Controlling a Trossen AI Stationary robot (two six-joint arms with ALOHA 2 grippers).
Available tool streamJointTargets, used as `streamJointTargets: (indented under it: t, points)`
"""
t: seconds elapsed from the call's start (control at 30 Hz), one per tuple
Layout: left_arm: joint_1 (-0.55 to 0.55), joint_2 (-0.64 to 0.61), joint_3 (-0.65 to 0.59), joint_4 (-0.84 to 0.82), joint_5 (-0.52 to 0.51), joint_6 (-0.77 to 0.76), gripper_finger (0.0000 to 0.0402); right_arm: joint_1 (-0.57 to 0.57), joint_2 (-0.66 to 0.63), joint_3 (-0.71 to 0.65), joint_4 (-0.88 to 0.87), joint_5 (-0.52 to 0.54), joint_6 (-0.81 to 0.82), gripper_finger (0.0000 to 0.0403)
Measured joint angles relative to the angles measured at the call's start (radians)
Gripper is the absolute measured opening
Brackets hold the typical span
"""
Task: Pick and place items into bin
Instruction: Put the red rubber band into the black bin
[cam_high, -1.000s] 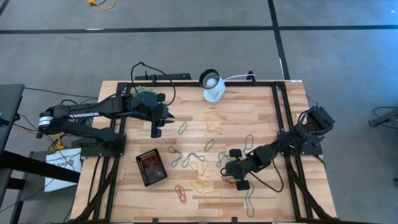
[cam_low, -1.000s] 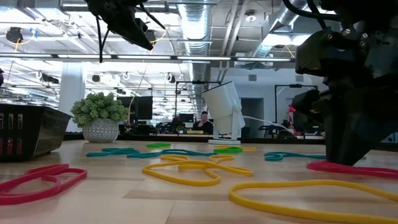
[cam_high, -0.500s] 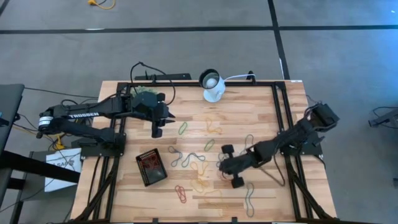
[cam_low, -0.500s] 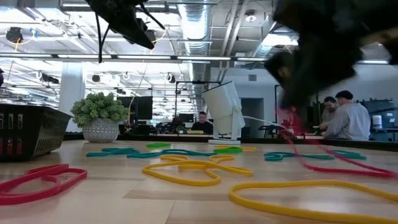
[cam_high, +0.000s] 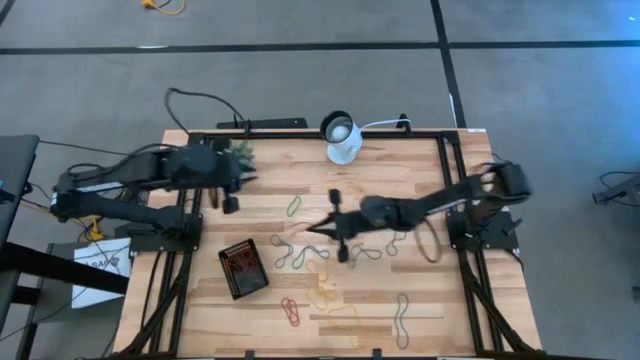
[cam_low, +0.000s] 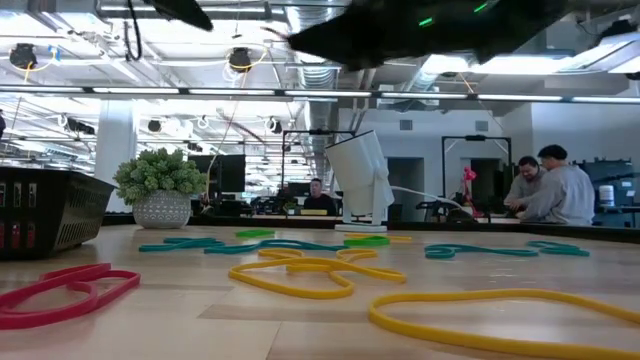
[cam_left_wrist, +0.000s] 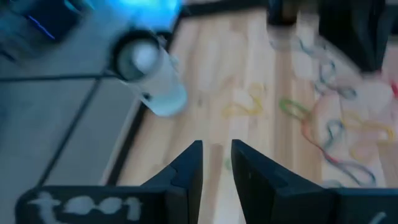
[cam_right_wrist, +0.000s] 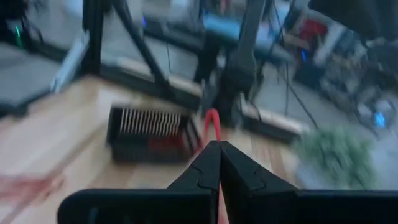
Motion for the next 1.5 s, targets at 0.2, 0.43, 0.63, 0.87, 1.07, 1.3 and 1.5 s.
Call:
streamJointTargets:
  t: [0.2,0.43,0.63,0.87,1.07,1.3,1.5]
  points:
    - [-0.003,-0.157,0.004,-0.018,-0.156,-0.007,0.0074,-0.049,0.28,0.252,0.133,-0.196,0.017,0.0]
    - [-0.003,-0.281,0.004,-0.12,-0.182,-0.106,0.0074,-0.038,0.566,0.626,0.085,-0.259,0.021,0.0]
    - [-0.003,-0.311,0.003,-0.25,-0.182,-0.177,0.0074,-0.04,0.664,0.808,-0.105,-0.269,0.052,0.0]
    - [-0.003,-0.308,0.003,-0.292,-0.181,-0.21,0.0074,-0.038,0.765,0.926,-0.24,-0.288,0.095,0.0]
    - [-0.003,-0.308,0.003,-0.292,-0.18,-0.22,0.0074,-0.032,0.811,0.969,-0.262,-0.287,0.113,0.0002]
    - [-0.003,-0.308,0.003,-0.307,-0.176,-0.229,0.0074,-0.032,0.796,0.977,-0.299,-0.288,0.115,0.0048]
    - [-0.003,-0.308,0.002,-0.307,-0.131,-0.23,0.0074,-0.032,0.792,0.977,-0.296,-0.288,0.115,0.0089]
